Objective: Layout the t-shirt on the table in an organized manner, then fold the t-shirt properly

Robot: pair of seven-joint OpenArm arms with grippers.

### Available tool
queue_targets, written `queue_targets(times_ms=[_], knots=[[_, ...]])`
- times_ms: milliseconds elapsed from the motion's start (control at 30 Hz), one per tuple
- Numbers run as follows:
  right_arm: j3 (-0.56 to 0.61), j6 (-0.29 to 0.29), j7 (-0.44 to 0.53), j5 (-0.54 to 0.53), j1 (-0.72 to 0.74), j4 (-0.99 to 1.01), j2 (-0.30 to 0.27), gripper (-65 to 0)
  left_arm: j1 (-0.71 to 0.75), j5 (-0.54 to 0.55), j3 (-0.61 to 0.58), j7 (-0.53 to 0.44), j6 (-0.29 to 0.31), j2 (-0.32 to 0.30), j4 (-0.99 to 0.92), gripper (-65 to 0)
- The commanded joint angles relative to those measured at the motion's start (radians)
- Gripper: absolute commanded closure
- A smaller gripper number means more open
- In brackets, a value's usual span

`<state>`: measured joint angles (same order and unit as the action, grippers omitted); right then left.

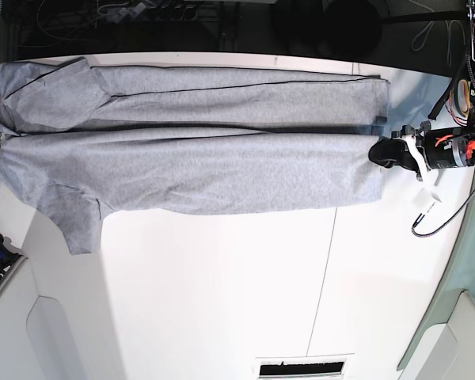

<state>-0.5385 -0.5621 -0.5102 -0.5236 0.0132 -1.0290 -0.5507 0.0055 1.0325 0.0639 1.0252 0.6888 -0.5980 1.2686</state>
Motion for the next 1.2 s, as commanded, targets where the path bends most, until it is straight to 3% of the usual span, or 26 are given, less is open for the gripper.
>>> queue_targets(times_ms=[0, 67, 100, 200, 333, 467, 567, 733, 833, 1000, 1167], knots=[[-0.01, -0.002, 0.04, -0.019, 0.013, -0.013, -0.028, -20.6, -0.017, 0.023, 0.008, -0.013, 0.009, -0.017, 0.015, -19.9], [-0.01, -0.002, 0.079, -0.019, 0.014, -0.014, -0.031, -33.1, -0.017, 0.025, 0.008, -0.024, 0.009, -0.017, 0.015, -25.5], [-0.012, -0.002, 0.105, -0.019, 0.014, -0.02, -0.032, -35.6, -0.018, 0.025, 0.008, -0.024, 0.009, -0.018, 0.015, -25.7], [-0.031, 0.022, 0.161, -0.019, 0.032, -0.043, -0.03, -35.6, -0.019, 0.024, 0.008, -0.023, 0.009, -0.017, 0.015, -25.7], [-0.042, 0.044, 0.167, -0.009, 0.138, -0.042, -0.017, -35.6, -0.019, 0.025, 0.008, -0.022, 0.009, -0.017, 0.015, -25.7], [-0.011, 0.046, 0.167, 0.071, 0.252, -0.031, 0.024, -35.6, -0.019, 0.025, 0.008, -0.022, 0.009, -0.017, 0.015, -25.7], [0.064, 0.108, 0.187, 0.151, 0.328, 0.018, 0.057, -35.6, -0.019, 0.021, 0.007, -0.022, 0.009, -0.017, 0.015, -25.7], [0.254, 0.237, 0.318, 0.306, 0.468, 0.246, 0.09, -35.6, -0.016, -0.01, 0.008, -0.013, 0.009, -0.017, 0.015, -25.7], [0.349, 0.227, 0.365, 0.314, 0.53, 0.418, 0.103, -35.6, -0.004, -0.012, 0.007, -0.011, 0.009, -0.017, 0.015, -25.7], [0.428, 0.097, 0.38, 0.322, 0.537, 0.512, 0.154, -35.6, -0.003, 0.003, 0.007, -0.015, 0.009, -0.017, 0.015, -25.9], [0.434, 0.034, 0.38, 0.332, 0.527, 0.509, 0.195, -35.6, -0.009, 0.003, 0.008, -0.027, 0.009, -0.017, 0.015, -37.5]])
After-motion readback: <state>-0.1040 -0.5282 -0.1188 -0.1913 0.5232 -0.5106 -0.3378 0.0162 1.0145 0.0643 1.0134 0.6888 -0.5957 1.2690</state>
